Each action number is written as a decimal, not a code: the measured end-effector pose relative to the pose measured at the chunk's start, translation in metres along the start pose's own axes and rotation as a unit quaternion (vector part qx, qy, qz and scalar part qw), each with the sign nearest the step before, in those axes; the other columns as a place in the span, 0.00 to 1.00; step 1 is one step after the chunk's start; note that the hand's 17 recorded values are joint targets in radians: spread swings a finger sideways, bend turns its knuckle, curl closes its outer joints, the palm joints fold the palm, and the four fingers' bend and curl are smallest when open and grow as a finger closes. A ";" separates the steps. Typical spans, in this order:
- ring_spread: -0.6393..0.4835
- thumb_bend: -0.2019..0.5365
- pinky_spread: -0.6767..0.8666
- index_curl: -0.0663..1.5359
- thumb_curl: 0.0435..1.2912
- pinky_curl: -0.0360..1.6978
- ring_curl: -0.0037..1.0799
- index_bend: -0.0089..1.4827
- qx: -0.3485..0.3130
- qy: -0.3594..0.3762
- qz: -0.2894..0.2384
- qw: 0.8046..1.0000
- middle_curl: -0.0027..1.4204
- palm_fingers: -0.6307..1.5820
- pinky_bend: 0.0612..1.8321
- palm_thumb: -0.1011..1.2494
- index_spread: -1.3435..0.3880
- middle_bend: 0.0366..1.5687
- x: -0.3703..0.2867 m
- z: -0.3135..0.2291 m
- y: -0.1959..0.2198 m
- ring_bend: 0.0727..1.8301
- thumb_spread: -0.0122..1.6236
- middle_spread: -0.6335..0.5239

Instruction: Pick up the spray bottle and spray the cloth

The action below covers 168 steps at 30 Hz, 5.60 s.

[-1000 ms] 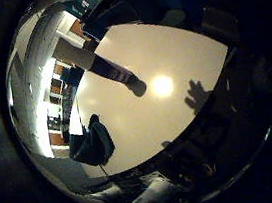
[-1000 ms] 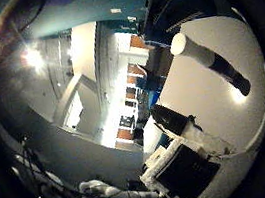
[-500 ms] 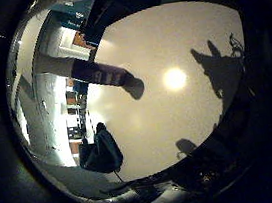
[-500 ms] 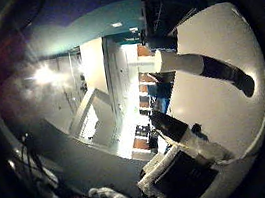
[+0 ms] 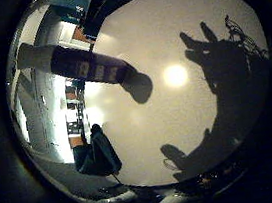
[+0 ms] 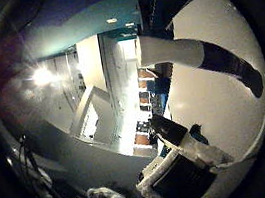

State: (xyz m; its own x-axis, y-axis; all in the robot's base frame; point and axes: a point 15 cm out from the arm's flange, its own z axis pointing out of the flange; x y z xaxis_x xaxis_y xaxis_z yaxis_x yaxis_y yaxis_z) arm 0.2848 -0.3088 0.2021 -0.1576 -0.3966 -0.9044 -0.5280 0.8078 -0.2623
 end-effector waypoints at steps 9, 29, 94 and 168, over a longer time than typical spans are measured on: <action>0.78 0.24 0.71 0.23 0.24 0.03 0.25 0.11 -0.012 -0.011 -0.003 1.000 0.25 0.34 0.36 0.58 0.72 0.13 -0.004 0.036 -0.007 0.15 0.62 0.74; 0.69 0.25 0.62 0.24 0.25 0.02 0.28 0.12 0.000 -0.006 -0.028 1.000 0.28 0.50 0.34 0.62 0.70 0.24 0.003 0.090 -0.075 0.26 0.59 0.61; 0.44 0.25 0.27 0.42 0.32 0.33 0.47 0.76 -0.440 0.317 -0.411 0.733 0.39 0.87 0.69 0.84 0.67 0.79 -0.230 0.155 0.076 0.73 0.68 0.46; 0.44 0.26 0.28 0.42 0.39 0.36 0.48 0.77 -0.518 0.080 -0.458 0.718 0.40 0.86 0.69 0.88 0.67 0.81 -0.490 0.283 0.360 0.75 0.69 0.46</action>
State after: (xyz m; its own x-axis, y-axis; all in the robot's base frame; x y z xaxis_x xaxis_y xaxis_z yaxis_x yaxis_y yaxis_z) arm 0.4077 0.2997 0.4553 0.6007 -0.6669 -0.4408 -0.7963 -0.5480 -0.2560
